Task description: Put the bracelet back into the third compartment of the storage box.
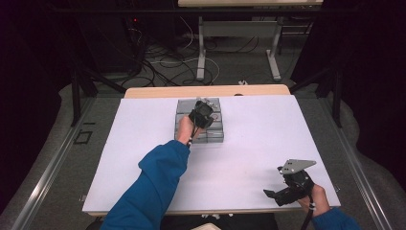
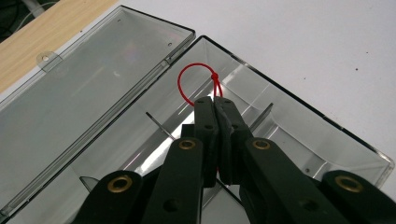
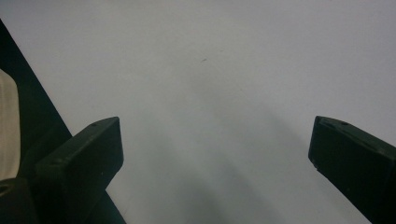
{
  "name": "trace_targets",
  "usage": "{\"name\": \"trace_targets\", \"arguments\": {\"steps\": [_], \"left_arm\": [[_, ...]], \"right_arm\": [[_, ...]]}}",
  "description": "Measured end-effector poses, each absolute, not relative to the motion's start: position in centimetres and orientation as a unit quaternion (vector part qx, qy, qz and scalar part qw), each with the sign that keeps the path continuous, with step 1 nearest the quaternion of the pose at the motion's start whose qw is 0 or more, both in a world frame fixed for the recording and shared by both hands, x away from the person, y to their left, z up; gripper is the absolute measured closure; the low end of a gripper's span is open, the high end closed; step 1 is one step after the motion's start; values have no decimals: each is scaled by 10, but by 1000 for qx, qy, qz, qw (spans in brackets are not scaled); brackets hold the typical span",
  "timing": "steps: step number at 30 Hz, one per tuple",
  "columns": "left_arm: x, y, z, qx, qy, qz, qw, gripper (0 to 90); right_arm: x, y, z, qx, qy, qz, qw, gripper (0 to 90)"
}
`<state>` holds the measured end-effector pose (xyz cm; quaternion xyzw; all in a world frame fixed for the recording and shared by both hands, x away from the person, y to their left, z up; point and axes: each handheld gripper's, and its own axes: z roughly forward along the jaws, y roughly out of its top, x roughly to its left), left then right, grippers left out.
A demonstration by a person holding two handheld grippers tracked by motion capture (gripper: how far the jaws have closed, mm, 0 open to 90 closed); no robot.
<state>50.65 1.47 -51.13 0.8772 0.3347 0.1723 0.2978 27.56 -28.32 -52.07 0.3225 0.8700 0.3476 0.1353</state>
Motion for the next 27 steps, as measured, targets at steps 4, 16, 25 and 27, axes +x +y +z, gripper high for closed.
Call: {"name": "trace_targets", "arguments": {"steps": [4,16,25,27], "left_arm": [[508,13,-513,879,333,170,295,887],[511,7,-518,883,331,174,284,883],[508,6,-516,880,332,175,291,755],[507,7,-512,880,329,177,294,720]], "right_arm": [[276,-283,-521,323,870,347,135,25],[275,-283,-521,323,872,344,129,26],[275,-283,-521,321,871,347,132,26],[276,-283,-521,317,874,345,131,26]]}}
